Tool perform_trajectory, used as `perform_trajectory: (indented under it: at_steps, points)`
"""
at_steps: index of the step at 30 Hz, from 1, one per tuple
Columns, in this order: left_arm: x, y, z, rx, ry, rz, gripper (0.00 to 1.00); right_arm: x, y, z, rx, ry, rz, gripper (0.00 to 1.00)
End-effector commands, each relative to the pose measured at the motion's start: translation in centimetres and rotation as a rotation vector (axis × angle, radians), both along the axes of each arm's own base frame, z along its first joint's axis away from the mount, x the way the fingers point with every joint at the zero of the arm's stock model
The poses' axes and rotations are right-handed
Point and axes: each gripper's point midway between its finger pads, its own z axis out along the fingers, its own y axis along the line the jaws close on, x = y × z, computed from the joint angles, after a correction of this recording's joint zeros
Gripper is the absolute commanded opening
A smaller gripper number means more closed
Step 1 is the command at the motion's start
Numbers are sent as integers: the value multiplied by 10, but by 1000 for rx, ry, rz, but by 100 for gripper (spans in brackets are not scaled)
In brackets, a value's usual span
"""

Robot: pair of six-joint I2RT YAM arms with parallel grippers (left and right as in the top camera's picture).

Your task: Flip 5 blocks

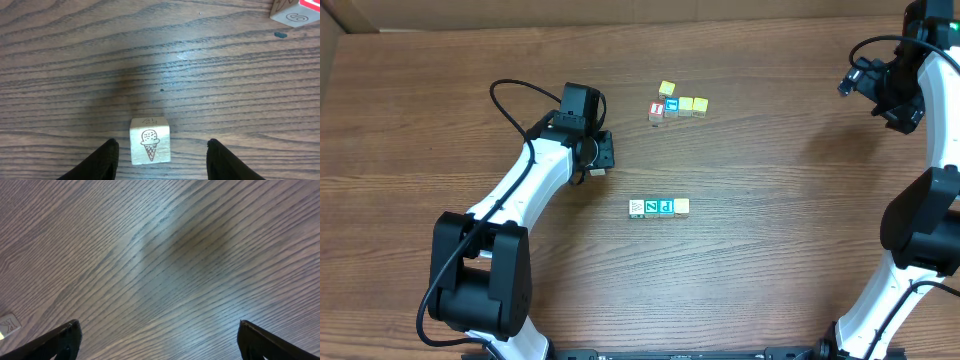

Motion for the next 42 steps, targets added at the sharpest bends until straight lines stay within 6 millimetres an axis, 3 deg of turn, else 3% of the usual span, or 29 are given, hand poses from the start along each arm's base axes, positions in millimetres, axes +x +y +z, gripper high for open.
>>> perform_trajectory:
  at_steps: [1, 6, 19, 31, 42]
  points:
    - [-4, -1, -3, 3, 7, -22, 49, 1, -2, 12, -13, -30, 0, 100]
    - [-4, -1, -6, 4, 14, -22, 49, 1, -2, 12, -13, -30, 0, 100]
    - [-6, 0, -36, 20, 75, -20, 47, 1, -2, 12, -13, -30, 0, 100]
    - [-12, 1, -41, 27, 105, -21, 39, 1, -2, 12, -13, -30, 0, 100]
    - [-11, 3, -41, 39, 102, -16, 40, 1, -2, 12, -13, -30, 0, 100]
